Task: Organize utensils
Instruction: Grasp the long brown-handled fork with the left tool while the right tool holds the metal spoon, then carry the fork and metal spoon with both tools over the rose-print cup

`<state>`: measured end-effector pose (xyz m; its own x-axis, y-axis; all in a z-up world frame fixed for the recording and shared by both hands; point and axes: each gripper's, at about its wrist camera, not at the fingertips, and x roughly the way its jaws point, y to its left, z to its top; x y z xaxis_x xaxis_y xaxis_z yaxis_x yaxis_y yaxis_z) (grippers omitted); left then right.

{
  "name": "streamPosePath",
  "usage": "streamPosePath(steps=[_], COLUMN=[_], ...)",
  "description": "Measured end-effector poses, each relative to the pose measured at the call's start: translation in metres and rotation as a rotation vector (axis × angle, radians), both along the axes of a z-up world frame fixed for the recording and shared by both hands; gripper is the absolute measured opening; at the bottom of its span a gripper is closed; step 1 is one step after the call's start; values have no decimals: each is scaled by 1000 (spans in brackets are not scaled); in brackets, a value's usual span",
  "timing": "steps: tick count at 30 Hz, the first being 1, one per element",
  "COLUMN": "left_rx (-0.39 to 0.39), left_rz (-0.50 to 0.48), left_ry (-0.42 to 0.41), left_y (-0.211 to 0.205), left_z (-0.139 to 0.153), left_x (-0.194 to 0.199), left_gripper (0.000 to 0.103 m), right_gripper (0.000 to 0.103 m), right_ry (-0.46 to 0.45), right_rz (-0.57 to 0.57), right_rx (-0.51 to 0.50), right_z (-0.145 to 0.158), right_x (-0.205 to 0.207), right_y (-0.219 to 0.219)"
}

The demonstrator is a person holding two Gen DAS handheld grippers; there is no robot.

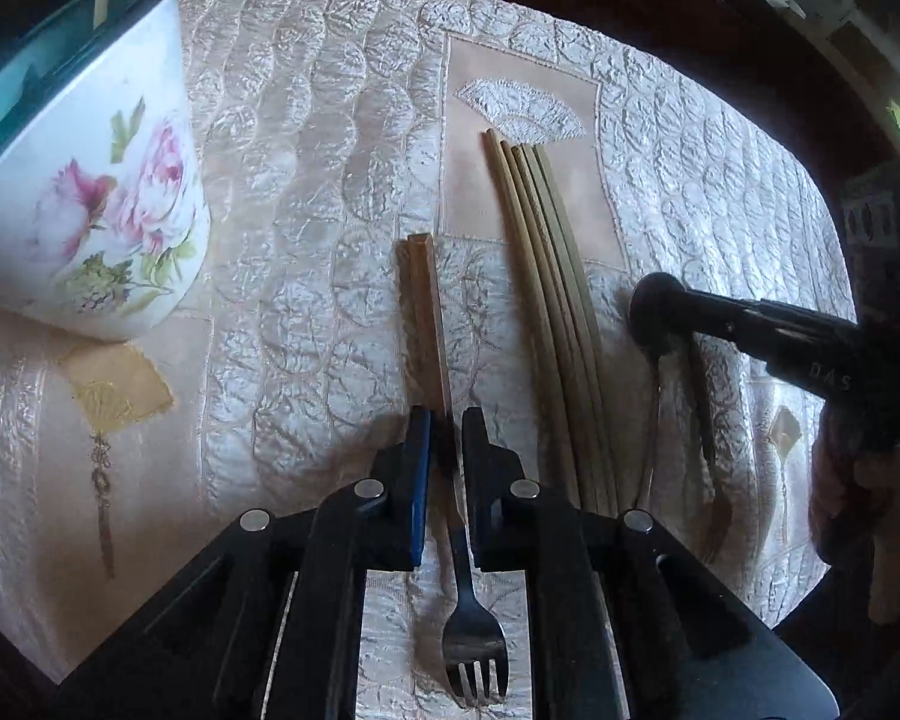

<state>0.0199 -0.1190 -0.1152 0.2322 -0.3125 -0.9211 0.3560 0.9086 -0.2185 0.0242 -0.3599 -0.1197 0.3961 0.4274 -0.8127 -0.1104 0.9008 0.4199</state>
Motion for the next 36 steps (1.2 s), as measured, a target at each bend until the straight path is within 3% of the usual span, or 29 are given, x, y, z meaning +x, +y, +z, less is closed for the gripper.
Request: streamPosePath(steps=[4,11,12,13,14,17,28,36], left_rx=[34,112,105,102,95,27,-123,-181], left_rz=[18,23,25,19,9,4,-35,-30], left_ry=[-62,-69,-77,-83,-80,-60,-216,-287], left_y=[-8,-39,-40,-41,-40,-29,29,67], left_z=[12,-3,-4,-4,-3,6,101,142], left_x=[23,49,50,51,51,51,-7,-49], left_gripper=[31,31,28,14,10,9,9,9], right_gripper=[8,9,9,7,6,3,2,2], right_ry=[-8,-18,-23,-31,-38,-72,-211,-310], right_rz=[5,5,10,16,22,31,53,66], right_rx=[-2,3,-5,-18,-28,-61,-104,-136], right_z=[0,-2,-1,0,1,10,68,112], right_x=[3,12,12,12,11,6,-20,-46], right_y=[2,6,8,11,14,22,39,56])
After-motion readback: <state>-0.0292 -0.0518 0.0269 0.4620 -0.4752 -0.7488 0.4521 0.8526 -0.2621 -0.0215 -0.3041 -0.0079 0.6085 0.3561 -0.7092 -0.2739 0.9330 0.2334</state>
